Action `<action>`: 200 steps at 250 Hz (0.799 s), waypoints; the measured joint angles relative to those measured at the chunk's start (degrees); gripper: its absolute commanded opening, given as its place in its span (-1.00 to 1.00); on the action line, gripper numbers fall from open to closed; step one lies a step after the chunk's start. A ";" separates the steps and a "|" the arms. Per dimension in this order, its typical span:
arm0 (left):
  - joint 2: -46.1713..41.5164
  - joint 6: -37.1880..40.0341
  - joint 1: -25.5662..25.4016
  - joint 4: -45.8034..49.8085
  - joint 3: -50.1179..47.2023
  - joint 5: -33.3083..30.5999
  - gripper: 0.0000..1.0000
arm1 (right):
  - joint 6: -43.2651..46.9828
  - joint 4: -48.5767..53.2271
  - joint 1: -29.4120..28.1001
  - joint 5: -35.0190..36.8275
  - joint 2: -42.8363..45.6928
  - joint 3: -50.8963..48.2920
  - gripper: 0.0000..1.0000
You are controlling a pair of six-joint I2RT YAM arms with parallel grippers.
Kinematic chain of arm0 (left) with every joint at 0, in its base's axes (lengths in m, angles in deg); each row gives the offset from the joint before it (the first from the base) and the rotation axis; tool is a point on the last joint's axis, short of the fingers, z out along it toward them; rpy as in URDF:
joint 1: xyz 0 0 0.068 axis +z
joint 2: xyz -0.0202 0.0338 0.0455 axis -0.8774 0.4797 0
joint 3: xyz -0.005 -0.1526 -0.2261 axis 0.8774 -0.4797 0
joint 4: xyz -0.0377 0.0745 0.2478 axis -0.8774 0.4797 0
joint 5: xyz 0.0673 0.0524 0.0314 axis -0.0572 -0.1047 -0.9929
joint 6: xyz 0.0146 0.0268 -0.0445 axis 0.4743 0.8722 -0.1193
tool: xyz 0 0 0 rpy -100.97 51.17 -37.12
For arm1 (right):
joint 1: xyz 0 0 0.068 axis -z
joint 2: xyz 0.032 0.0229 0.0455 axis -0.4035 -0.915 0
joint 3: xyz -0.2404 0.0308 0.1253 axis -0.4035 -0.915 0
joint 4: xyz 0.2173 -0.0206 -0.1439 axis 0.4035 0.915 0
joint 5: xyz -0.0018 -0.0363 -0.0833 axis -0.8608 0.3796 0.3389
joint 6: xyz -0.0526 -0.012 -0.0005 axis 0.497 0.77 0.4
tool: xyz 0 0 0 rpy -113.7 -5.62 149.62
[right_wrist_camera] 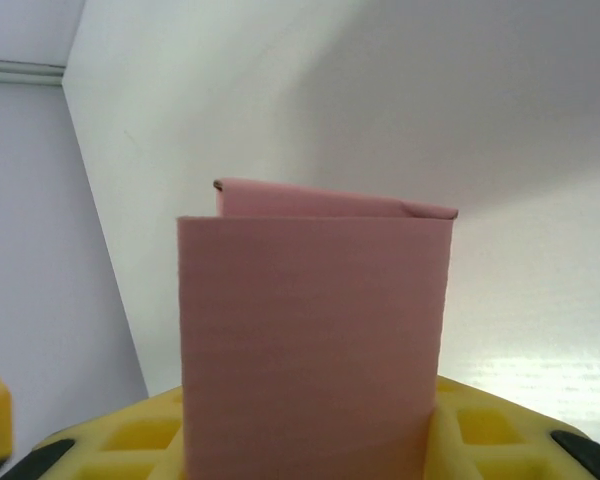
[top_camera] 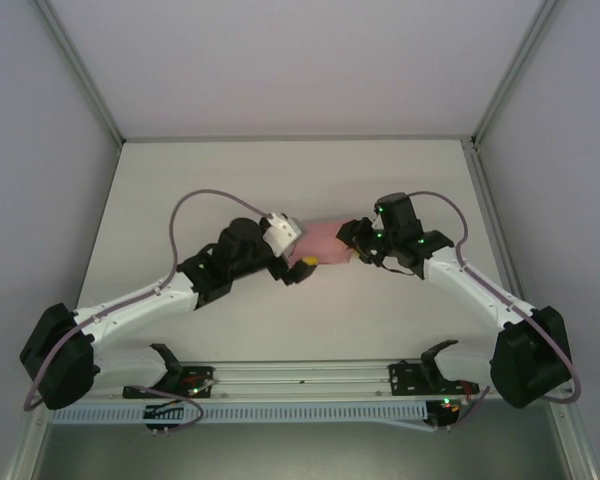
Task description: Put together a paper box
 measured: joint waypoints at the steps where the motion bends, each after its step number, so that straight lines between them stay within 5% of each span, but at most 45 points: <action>1: 0.00 0.24 -0.24 0.04 -0.04 -0.22 1.00 | 0.00 0.17 0.07 -0.13 -0.04 0.11 -0.23; 60: 2.36 12.09 -9.33 0.37 -0.55 -13.88 0.99 | -2.01 8.33 3.78 -9.92 -4.22 4.26 -0.30; 146: 7.41 17.92 -11.96 1.33 -1.09 -23.80 0.99 | -5.38 12.79 6.10 -20.94 -9.49 5.95 -0.30; 200: 7.41 18.86 -11.98 2.78 -1.14 -26.40 0.63 | -10.10 12.28 6.36 -22.69 -7.50 5.81 -0.29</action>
